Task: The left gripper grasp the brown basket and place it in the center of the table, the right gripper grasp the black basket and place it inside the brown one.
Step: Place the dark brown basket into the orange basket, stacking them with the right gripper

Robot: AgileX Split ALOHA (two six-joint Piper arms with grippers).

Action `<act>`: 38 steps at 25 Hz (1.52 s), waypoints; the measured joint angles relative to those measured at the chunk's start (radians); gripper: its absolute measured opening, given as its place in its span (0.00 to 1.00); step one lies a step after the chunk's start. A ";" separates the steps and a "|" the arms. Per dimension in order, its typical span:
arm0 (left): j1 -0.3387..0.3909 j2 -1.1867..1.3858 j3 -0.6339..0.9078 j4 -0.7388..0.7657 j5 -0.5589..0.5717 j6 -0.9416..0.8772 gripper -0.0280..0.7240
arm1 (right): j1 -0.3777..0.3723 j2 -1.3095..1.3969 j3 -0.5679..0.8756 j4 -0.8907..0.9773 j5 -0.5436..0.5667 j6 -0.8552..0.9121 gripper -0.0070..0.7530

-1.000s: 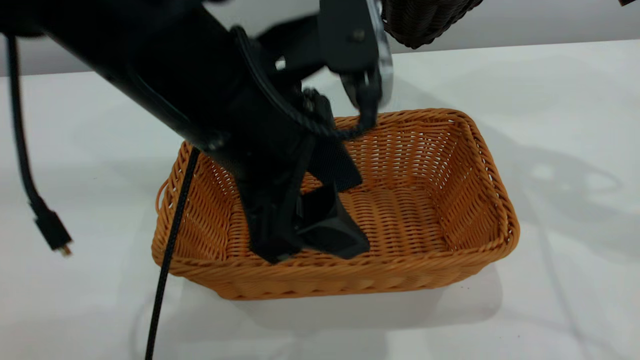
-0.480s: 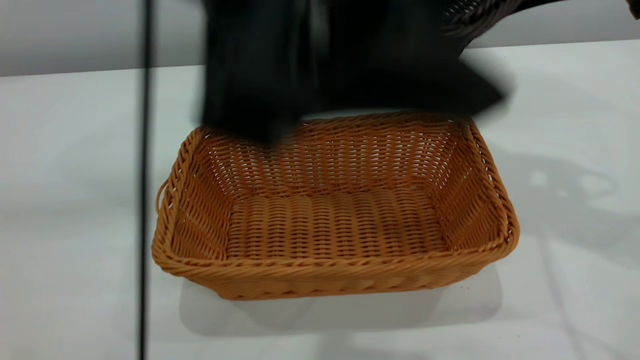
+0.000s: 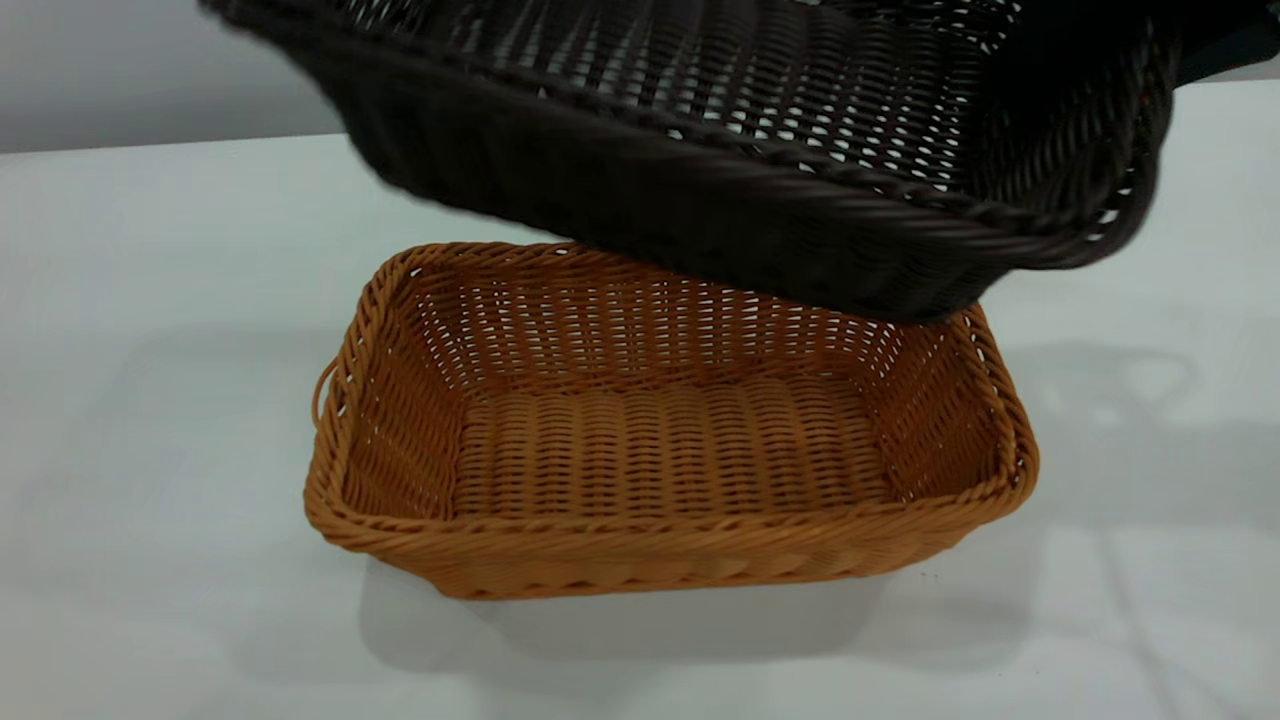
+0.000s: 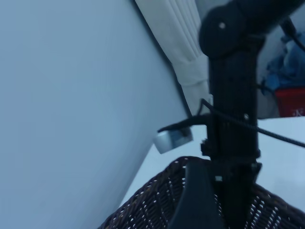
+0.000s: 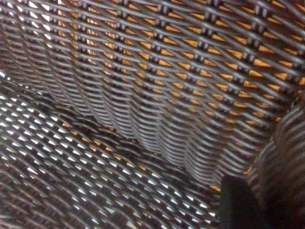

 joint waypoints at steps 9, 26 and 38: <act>0.000 0.000 -0.001 0.004 -0.034 0.001 0.66 | 0.054 0.196 -0.251 -0.056 0.163 -0.036 0.28; 0.000 0.000 -0.002 0.004 -0.043 0.002 0.66 | 0.101 0.334 -0.283 -0.207 0.161 0.002 0.28; 0.000 0.000 -0.002 0.004 -0.043 0.002 0.66 | 0.101 0.334 -0.283 -0.183 0.161 0.039 0.28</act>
